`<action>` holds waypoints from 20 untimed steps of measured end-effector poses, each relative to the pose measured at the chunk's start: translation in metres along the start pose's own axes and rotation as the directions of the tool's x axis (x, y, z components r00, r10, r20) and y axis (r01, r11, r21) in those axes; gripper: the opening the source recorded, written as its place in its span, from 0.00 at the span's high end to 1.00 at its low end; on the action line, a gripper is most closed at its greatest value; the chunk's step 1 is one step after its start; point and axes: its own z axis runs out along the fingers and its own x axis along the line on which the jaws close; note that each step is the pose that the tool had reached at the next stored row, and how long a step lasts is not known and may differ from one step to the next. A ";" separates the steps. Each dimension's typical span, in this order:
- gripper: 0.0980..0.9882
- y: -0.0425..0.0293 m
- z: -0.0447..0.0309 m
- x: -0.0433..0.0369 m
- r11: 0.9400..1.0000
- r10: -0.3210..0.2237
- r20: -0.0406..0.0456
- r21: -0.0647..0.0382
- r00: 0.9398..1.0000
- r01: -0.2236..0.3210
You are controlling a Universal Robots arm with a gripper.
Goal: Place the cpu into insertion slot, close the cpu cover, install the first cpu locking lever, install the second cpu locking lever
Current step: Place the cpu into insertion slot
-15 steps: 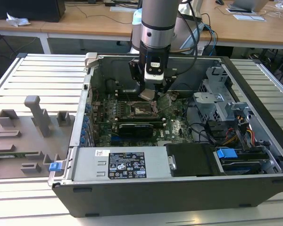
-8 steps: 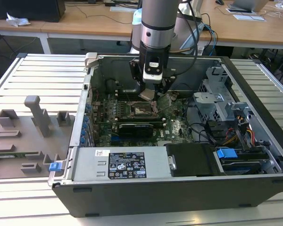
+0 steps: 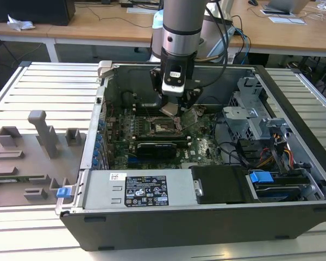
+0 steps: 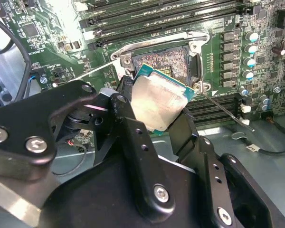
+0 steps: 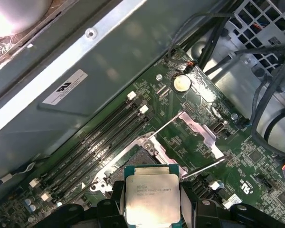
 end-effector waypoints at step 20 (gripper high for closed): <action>0.50 0.0000 0.0005 0.0000 0.990 0.142 0.007 -0.003 0.990 -0.142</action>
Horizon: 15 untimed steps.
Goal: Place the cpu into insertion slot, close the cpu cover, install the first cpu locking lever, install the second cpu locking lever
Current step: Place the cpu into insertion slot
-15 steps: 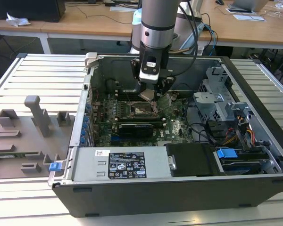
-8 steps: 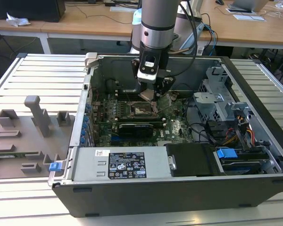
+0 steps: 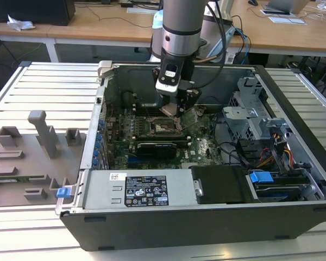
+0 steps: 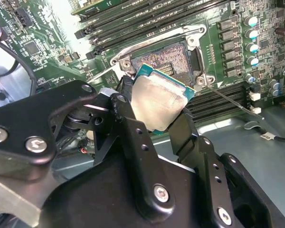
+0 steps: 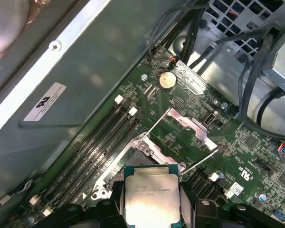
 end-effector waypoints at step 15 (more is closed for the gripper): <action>0.50 0.0000 0.0001 0.0000 0.991 0.132 0.006 -0.003 0.991 -0.132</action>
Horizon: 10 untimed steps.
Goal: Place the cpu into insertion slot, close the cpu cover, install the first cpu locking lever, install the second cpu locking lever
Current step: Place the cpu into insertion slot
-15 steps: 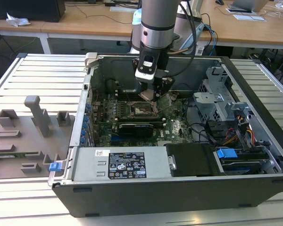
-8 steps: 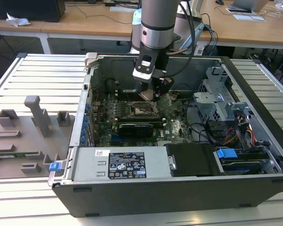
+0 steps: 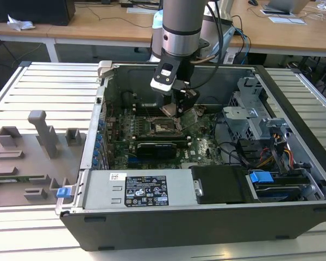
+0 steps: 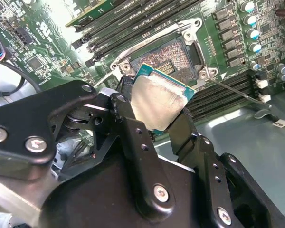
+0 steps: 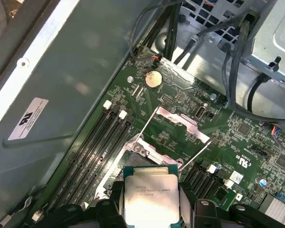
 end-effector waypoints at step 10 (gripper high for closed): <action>0.50 0.0000 0.0001 0.0000 0.998 0.066 0.003 -0.001 0.998 -0.066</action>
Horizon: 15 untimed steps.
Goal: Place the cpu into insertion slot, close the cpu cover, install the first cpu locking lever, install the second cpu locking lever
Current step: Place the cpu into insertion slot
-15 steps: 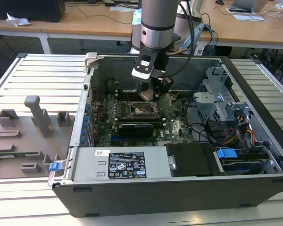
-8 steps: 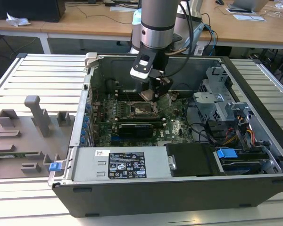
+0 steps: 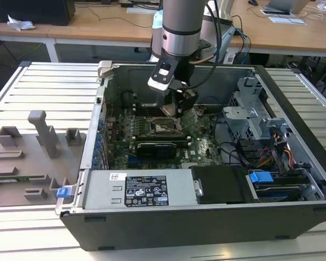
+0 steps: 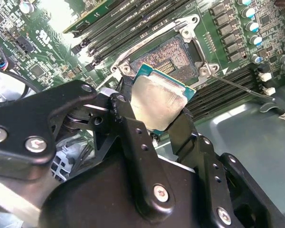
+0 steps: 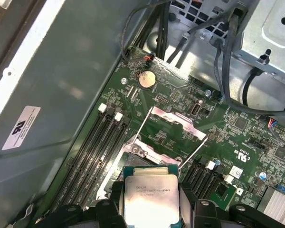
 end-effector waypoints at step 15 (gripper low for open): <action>0.50 0.0000 0.0001 0.0000 0.995 0.099 0.005 -0.002 0.995 -0.099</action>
